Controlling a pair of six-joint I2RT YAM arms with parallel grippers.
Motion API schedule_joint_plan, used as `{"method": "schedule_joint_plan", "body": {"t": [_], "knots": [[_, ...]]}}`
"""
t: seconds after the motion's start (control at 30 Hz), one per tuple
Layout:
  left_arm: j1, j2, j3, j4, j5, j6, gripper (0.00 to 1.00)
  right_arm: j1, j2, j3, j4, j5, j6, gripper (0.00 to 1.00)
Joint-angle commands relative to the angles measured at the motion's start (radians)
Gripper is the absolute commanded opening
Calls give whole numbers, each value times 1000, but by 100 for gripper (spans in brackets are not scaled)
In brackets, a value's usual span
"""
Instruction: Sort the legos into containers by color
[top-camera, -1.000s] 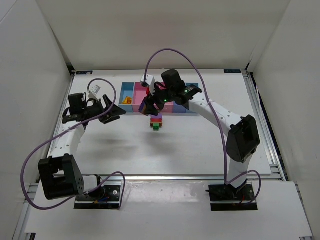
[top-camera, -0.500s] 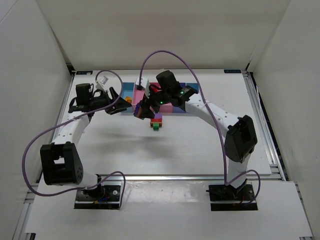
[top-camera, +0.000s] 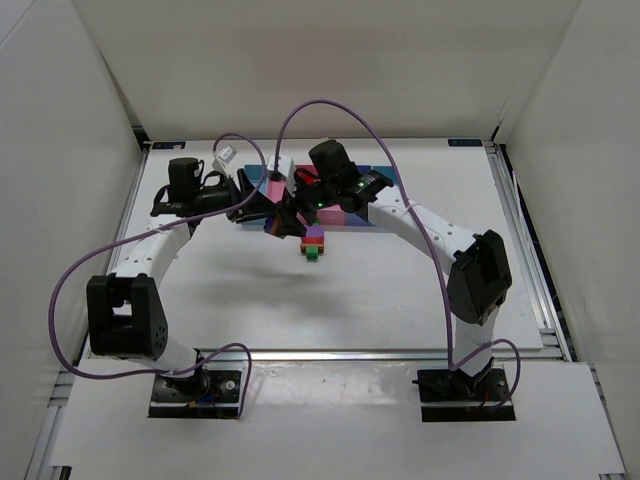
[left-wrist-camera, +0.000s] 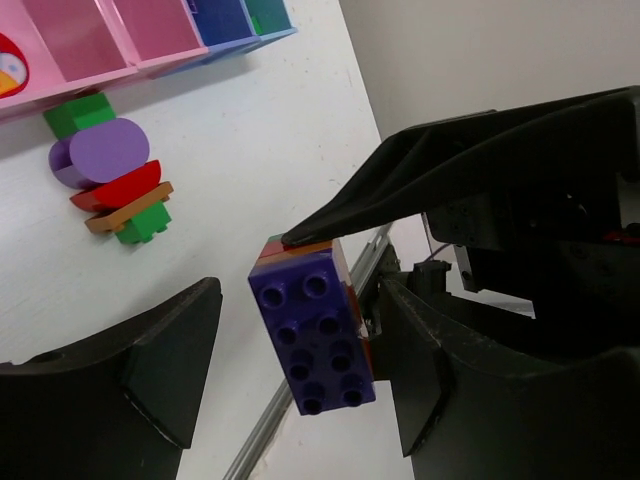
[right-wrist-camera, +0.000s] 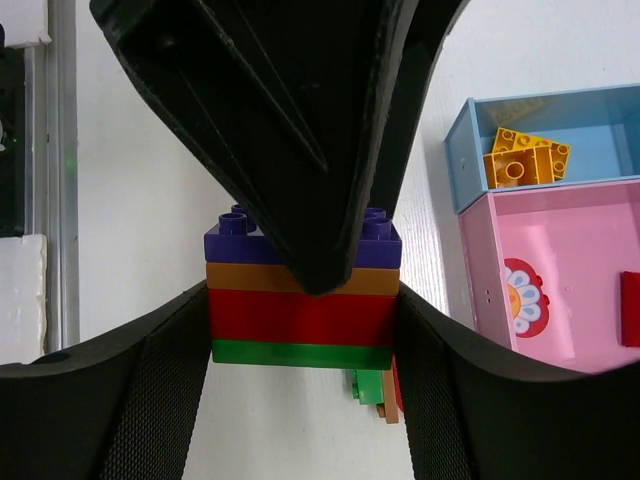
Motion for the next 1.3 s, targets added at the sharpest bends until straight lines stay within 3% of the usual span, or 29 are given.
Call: {"method": "schedule_joint_plan", "body": {"t": [0.0, 0.07, 0.37, 0.53, 0.93, 1.27], "knots": [[-8, -4, 30, 36, 56, -2, 75, 8, 11, 43, 32, -24, -21, 24], [-13, -3, 30, 39, 66, -4, 73, 8, 12, 45, 31, -21, -19, 24], [-13, 0, 23, 42, 71, -2, 46, 8, 4, 24, 29, -2, -33, 24], [-13, -4, 23, 45, 72, -4, 45, 6, -2, 4, 28, 5, -42, 24], [27, -44, 14, 42, -3, 4, 14, -29, -80, -137, 21, 37, -64, 22], [67, -55, -23, 113, -18, -60, 11, -115, -155, -245, 2, 50, -96, 21]]}}
